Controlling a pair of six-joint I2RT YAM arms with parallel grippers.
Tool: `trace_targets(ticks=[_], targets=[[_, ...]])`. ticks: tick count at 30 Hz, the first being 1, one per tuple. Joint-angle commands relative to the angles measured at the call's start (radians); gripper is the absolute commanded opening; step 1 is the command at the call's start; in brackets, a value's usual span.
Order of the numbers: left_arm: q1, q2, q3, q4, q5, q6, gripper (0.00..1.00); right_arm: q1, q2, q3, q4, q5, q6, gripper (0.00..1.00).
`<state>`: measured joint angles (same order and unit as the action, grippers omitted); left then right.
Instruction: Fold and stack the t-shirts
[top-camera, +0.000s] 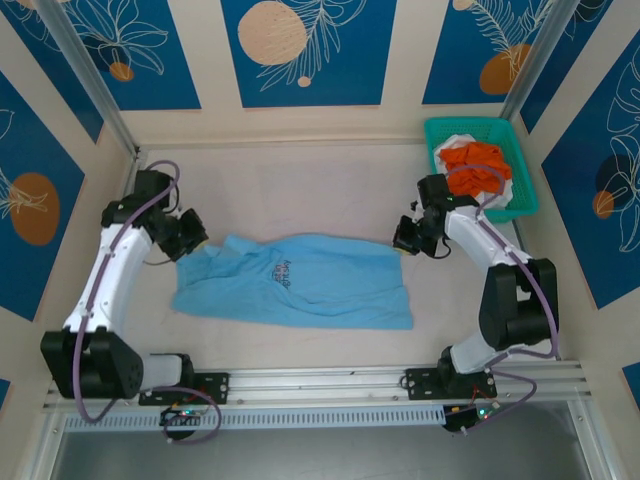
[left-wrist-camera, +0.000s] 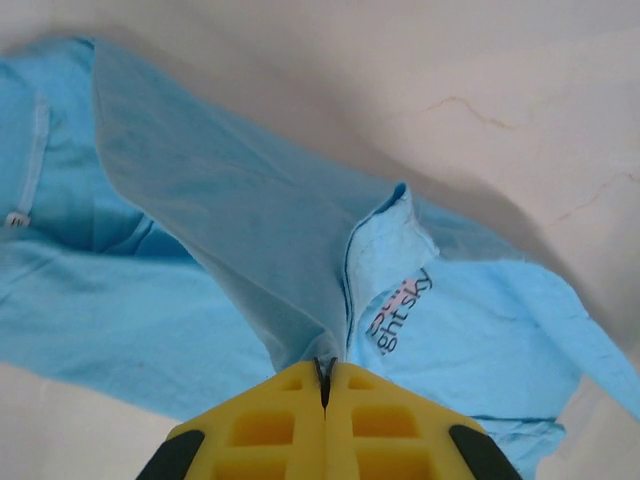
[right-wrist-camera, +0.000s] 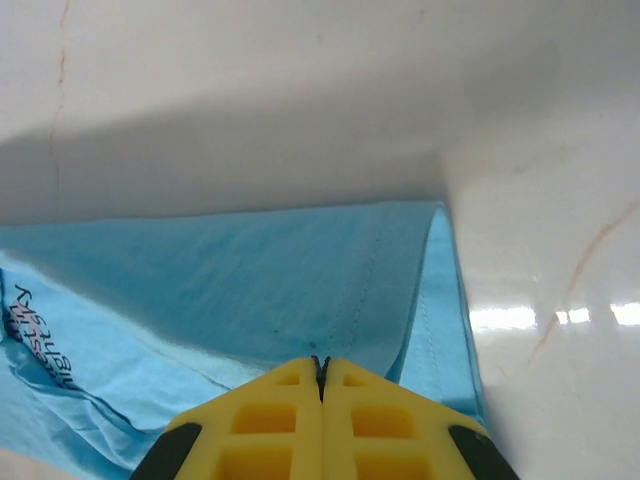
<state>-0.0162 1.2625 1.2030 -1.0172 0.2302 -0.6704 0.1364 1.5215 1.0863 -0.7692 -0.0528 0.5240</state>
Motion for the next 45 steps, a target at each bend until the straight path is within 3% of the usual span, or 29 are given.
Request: trace_targets(ticks=[1,10,16,20,23,24,25,27,29,35,39,45], targets=[[0.007,-0.102,-0.081,-0.041,-0.044,0.021,0.0,-0.02,-0.077,-0.063,0.024,-0.04,0.026,0.0],[0.018,-0.334,-0.351,-0.077,-0.098,-0.056,0.03,-0.078,-0.133,-0.227,0.098,-0.054,0.052,0.0],[0.062,-0.369,-0.46,-0.093,-0.195,-0.149,0.06,-0.106,-0.103,-0.267,0.129,-0.064,0.075,0.0],[0.092,-0.345,-0.484,-0.036,-0.194,-0.187,0.0,-0.109,-0.106,-0.291,0.138,-0.067,0.086,0.08],[0.107,-0.302,-0.447,-0.056,-0.256,-0.198,0.0,-0.112,-0.117,-0.315,0.132,-0.06,0.11,0.28],[0.112,-0.29,-0.43,-0.073,-0.279,-0.203,0.11,-0.118,-0.124,-0.324,0.126,-0.048,0.125,0.37],[0.116,-0.28,-0.416,-0.087,-0.298,-0.204,0.27,-0.13,-0.13,-0.331,0.117,-0.037,0.139,0.45],[0.117,-0.269,-0.383,-0.13,-0.352,-0.231,0.54,-0.159,-0.145,-0.339,0.105,-0.032,0.157,0.52],[0.117,-0.265,-0.356,-0.114,-0.359,-0.235,0.62,-0.18,-0.173,-0.345,0.1,-0.03,0.173,0.53],[0.08,-0.089,-0.232,0.018,-0.26,-0.123,0.62,-0.144,-0.219,-0.338,0.193,-0.131,0.216,0.52],[0.054,0.123,-0.138,0.026,-0.295,-0.022,0.65,-0.038,-0.103,-0.259,0.217,-0.152,0.21,0.46],[0.067,0.355,-0.043,0.092,-0.228,0.124,0.66,0.058,0.111,-0.115,0.2,-0.221,0.179,0.41]])
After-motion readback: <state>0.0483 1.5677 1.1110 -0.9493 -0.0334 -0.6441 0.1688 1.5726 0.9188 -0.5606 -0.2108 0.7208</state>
